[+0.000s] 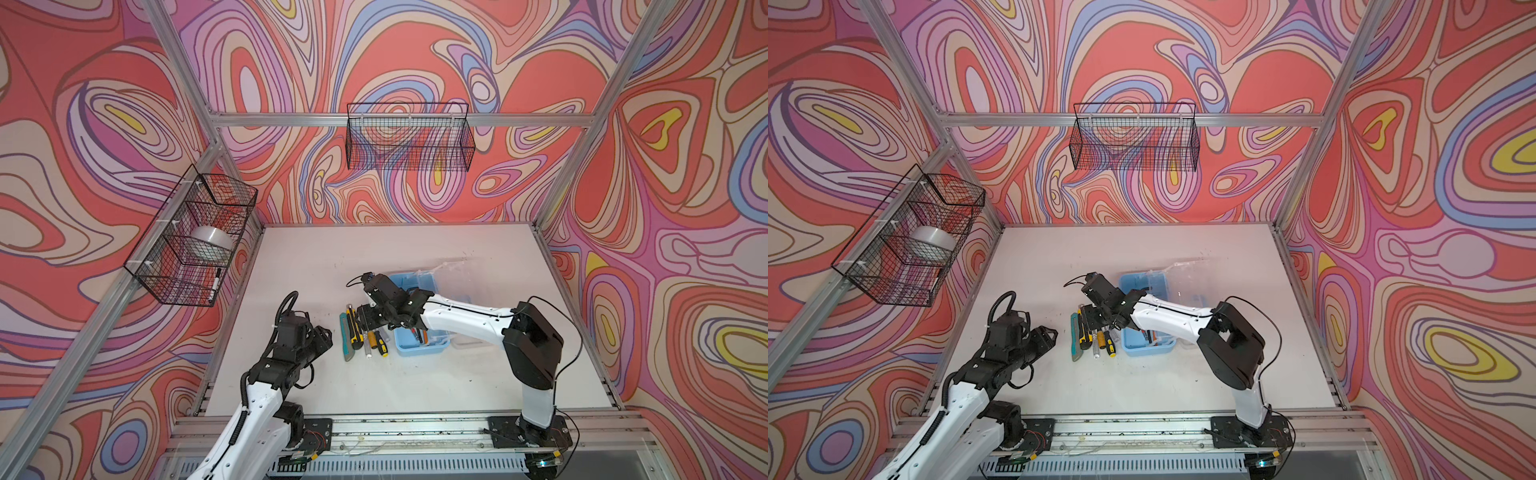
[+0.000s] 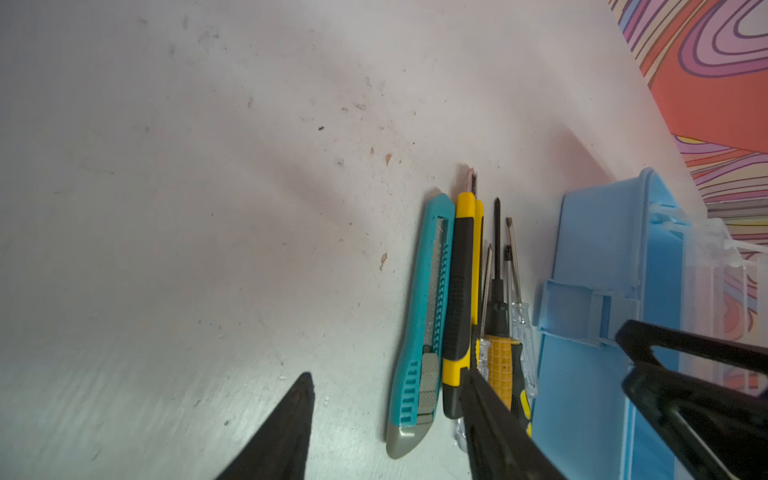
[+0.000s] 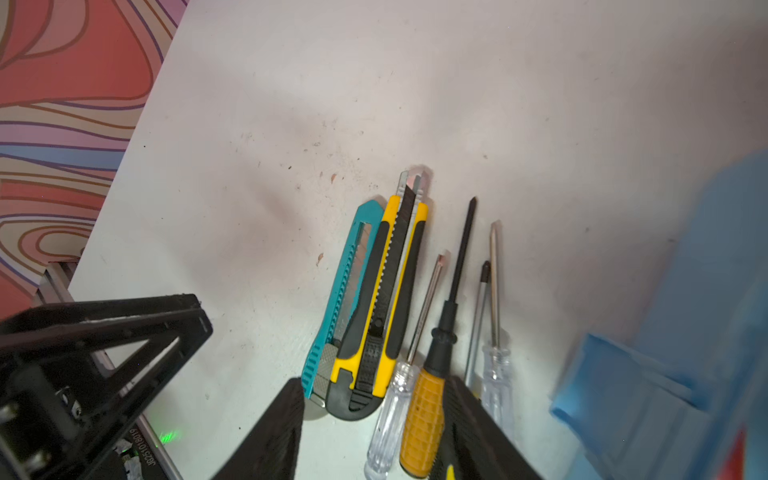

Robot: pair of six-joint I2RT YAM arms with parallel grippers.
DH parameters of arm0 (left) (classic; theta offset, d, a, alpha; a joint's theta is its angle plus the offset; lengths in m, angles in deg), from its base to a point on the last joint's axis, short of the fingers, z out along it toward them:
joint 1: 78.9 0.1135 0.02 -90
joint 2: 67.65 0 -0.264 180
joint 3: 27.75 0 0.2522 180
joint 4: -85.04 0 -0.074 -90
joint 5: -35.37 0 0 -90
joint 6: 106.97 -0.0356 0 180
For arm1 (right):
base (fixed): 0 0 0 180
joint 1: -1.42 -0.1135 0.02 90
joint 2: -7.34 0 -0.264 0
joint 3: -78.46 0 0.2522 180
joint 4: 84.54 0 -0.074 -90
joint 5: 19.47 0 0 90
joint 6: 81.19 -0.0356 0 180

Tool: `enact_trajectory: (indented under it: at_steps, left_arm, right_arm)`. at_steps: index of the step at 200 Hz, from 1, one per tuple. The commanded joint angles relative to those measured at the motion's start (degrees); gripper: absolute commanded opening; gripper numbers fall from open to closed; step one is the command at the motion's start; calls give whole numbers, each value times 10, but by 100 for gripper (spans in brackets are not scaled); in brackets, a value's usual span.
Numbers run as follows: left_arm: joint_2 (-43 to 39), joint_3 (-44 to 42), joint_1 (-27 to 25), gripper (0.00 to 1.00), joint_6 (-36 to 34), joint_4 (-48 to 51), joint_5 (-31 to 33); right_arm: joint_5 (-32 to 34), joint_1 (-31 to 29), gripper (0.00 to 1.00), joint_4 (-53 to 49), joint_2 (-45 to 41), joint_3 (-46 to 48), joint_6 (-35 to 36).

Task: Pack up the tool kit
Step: 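Draw the left gripper back beside the tools while the right gripper moves over the knives, then lower the right gripper onto the yellow-black utility knife and close it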

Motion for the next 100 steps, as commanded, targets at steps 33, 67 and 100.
enact_trajectory:
  at_steps: [33,67,100]
  left_arm:
    - [33,-6,6,60,7,-65,-43]
    - [18,-10,8,60,5,-64,-31]
    - [11,-24,8,60,15,-65,-37]
  right_arm:
    - [-41,-8,59,-23,67,-49,10]
    - [-54,-8,52,-25,96,-63,11]
    - [-59,-7,51,-22,116,-74,9]
